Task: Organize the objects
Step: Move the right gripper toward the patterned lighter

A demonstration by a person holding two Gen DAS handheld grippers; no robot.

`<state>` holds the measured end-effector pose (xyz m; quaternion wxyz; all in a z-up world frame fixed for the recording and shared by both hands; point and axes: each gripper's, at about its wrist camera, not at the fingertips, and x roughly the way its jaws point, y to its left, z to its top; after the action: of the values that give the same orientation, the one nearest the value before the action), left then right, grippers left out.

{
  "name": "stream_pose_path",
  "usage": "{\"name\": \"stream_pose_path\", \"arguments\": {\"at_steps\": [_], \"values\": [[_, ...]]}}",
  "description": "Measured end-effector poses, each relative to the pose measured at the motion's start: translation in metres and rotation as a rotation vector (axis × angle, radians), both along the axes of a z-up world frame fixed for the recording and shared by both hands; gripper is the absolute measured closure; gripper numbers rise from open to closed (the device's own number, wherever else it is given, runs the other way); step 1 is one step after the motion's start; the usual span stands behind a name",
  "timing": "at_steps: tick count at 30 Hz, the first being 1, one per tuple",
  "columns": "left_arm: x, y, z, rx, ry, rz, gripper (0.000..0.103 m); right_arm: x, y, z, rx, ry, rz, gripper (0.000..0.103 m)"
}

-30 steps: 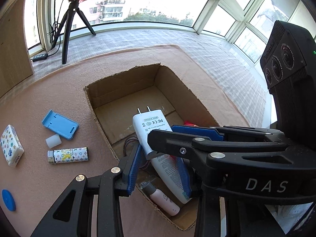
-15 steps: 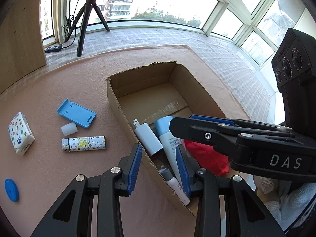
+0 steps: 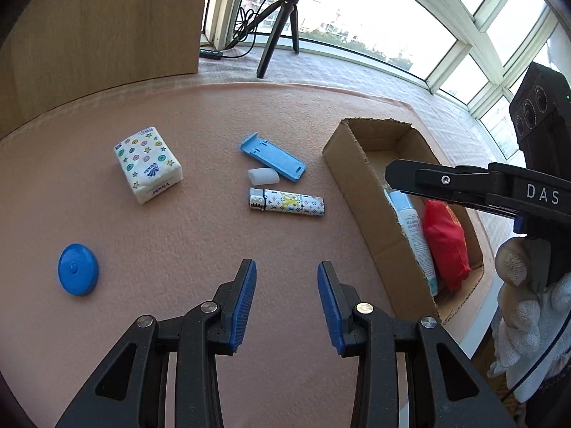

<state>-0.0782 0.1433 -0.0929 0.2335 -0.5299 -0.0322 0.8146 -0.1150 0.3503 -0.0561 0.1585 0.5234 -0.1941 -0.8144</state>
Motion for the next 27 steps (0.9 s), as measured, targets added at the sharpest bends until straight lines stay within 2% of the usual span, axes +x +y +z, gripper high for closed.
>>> {"name": "stream_pose_path", "arguments": {"at_steps": [8,14,27], "values": [[0.009,-0.059,0.004,-0.004,0.007,0.084,0.064,-0.04,-0.045,-0.036,0.053,-0.094,0.032,0.071],[0.012,-0.093,0.002,-0.009,0.001,0.131,0.064,-0.058,-0.053,-0.058,0.104,-0.142,-0.01,0.071],[0.013,-0.138,-0.007,-0.003,-0.02,0.189,0.064,-0.073,-0.058,-0.08,0.181,-0.183,-0.042,0.071]]}}
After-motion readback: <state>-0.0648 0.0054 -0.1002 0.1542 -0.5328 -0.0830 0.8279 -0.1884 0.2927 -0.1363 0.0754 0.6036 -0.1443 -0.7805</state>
